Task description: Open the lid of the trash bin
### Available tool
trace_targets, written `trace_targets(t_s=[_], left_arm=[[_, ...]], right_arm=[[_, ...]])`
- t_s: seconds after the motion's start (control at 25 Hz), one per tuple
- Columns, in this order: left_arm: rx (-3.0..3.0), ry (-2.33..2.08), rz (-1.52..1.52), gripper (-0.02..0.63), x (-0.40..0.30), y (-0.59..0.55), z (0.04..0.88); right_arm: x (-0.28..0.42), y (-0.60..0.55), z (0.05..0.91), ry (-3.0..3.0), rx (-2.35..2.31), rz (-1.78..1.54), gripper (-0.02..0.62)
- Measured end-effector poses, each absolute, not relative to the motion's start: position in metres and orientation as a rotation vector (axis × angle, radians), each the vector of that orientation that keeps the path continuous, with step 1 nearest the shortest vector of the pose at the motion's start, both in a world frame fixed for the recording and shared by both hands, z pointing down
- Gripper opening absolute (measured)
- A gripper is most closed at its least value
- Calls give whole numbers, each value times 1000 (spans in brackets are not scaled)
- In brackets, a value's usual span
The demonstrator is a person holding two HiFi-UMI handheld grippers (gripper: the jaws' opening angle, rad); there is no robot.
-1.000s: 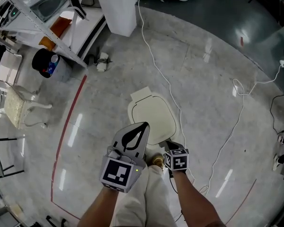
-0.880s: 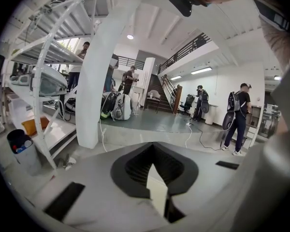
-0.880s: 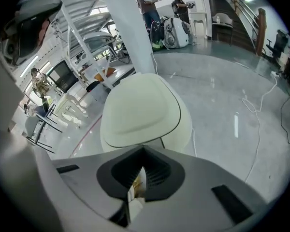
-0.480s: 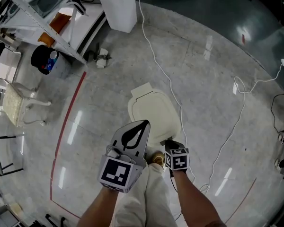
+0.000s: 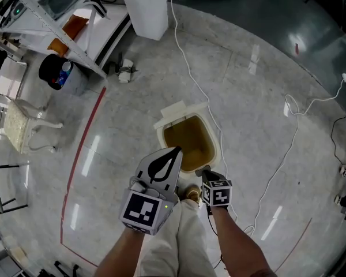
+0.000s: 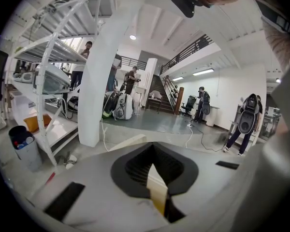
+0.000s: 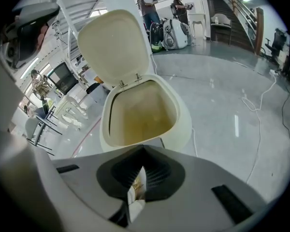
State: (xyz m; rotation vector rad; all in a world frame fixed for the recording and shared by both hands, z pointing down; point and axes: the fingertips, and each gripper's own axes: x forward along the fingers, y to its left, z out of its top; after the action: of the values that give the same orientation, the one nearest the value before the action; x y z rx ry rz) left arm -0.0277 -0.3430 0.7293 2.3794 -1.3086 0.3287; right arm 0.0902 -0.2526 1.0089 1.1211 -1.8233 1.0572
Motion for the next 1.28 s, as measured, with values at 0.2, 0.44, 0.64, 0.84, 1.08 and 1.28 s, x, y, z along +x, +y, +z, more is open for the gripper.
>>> trace_targets(t_s=[0.2,0.44,0.64,0.84,1.08,1.28], left_arm=[[2415,-1326,308,2,-29,-349,722],[2430,-1339,302,3,-35,-355,666],[2490,-1388,228,2,-35,-381,573],[2548,-1430,127,3,-31,-387,474],[2615,-1435,30,2,-24,-376,385],[2674,-1407,-5,2,-14,-373,353]], right_arm=[[91,-271,990,-1830,1202,1098,31],[84,-310,914,-1907,1249,1045,31],[83,-395,795,-2051,1352,908,31],[85,-462,649,-2234,1475,722,31],[84,-487,489,-2447,1586,511,31],[80,-477,401,-2592,1594,309,31]])
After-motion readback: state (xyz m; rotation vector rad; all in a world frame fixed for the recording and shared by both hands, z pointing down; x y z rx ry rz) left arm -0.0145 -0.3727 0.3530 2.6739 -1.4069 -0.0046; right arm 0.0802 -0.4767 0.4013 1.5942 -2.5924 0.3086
